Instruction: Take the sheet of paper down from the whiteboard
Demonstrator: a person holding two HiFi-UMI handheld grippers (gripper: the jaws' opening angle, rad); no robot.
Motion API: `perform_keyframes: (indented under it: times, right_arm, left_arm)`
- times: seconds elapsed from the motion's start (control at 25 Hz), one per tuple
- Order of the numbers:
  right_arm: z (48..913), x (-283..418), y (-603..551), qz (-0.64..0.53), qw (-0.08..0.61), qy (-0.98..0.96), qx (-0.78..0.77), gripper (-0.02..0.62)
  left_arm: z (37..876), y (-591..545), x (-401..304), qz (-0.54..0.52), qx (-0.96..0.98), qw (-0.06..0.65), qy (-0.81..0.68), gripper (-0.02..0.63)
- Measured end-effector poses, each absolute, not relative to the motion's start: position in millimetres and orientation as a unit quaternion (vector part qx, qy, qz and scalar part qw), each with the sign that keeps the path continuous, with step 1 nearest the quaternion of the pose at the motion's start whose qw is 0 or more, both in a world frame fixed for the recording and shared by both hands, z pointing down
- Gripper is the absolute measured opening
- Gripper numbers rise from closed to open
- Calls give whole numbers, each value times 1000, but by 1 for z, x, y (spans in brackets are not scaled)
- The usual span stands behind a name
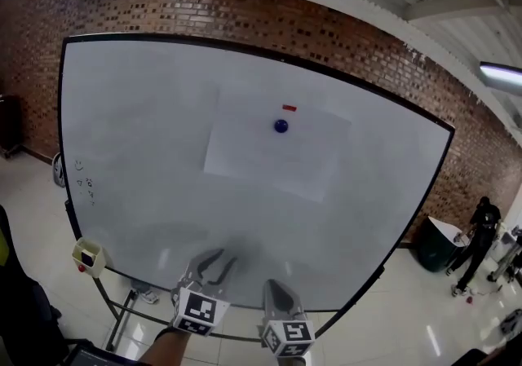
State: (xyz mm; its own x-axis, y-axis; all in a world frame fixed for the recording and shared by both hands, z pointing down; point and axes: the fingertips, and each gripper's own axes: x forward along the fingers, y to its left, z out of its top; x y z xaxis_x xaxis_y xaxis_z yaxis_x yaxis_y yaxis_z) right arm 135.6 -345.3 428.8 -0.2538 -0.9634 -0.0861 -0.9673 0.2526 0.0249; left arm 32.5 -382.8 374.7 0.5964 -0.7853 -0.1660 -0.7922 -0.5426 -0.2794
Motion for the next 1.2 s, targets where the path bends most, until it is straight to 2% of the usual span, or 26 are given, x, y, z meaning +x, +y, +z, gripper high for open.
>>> perform_keyframes:
  times: [0.12,0.36,0.44,0.72,0.92,1.2]
  right_arm:
    - [390,151,-372,34,77,779,-621,44]
    - [327,178,-402,22,129,793,-595,206]
    - [311,187,-406,12,157,801,-578,234]
    - [256,208,-422,-25,209,821,-530,275]
    - [231,219,-437,-23,226,824,-519,267]
    - [228,205,-452,-30,213,851,-480,249]
  left_arm:
    - [326,-406,30,38,-869,209,446,140]
    - [235,-421,38,69,-852,298,425,187]
    - [214,-423,41,69,-845,328,417,196]
    - [147,-439,73,22,-813,404,419,196]
    - [109,-453,90,7,-802,416,429,195]
    - [110,-480,98,-24,-791,404,459,195]
